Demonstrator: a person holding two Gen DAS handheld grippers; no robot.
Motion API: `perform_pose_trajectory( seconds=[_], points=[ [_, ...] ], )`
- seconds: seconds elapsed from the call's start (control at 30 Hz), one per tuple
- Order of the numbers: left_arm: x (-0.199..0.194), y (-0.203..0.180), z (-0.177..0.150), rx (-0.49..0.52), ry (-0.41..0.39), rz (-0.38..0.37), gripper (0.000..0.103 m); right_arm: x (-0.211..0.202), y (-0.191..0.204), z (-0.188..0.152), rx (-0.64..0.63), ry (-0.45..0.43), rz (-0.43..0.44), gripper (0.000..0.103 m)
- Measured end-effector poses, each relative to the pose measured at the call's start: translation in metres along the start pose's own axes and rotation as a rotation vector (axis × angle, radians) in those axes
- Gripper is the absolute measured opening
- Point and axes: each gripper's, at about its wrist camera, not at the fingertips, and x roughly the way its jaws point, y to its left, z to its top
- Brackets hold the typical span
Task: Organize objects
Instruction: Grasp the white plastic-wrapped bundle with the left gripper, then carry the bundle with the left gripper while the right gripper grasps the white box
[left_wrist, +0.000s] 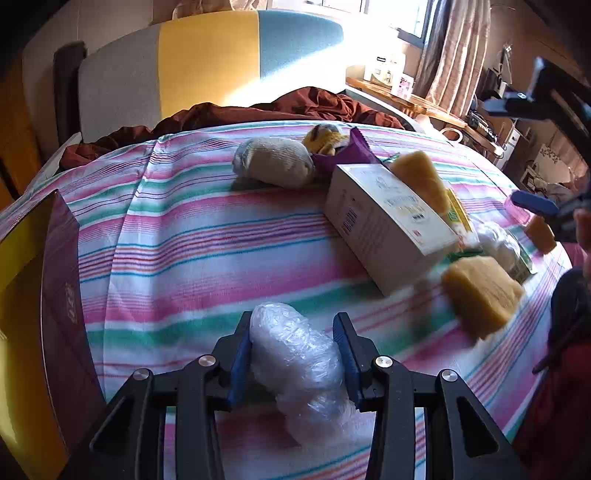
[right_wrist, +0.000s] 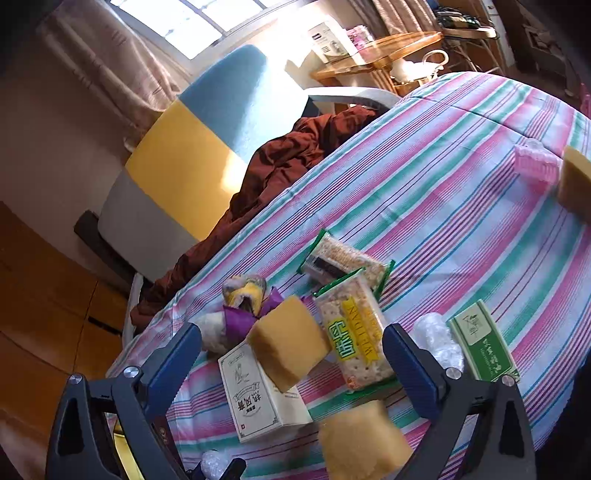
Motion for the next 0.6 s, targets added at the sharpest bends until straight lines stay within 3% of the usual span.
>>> perform_pose_trajectory(
  seconds=[0.17, 0.37, 0.47, 0.53, 0.6],
  points=[
    [-0.002, -0.005, -0.013, 0.041, -0.016, 0.013, 0.038, 0.025, 0.023, -0.015, -0.111, 0.146, 0.054, 0.096],
    [0.000, -0.002, -0.015, 0.047, -0.049, 0.007, 0.038, 0.056, 0.044, -0.038, -0.220, 0.296, 0.038, 0.096],
    [-0.002, -0.004, -0.018, 0.062, -0.074, 0.015, 0.039, 0.069, 0.052, -0.043, -0.204, 0.393, 0.181, 0.093],
    [-0.002, -0.004, -0.019, 0.062, -0.080, 0.012, 0.038, 0.071, 0.060, -0.047, -0.221, 0.405, 0.218, 0.092],
    [-0.003, -0.003, -0.020, 0.060, -0.086, 0.006, 0.038, 0.072, 0.062, -0.050, -0.235, 0.398, 0.191, 0.092]
  ],
)
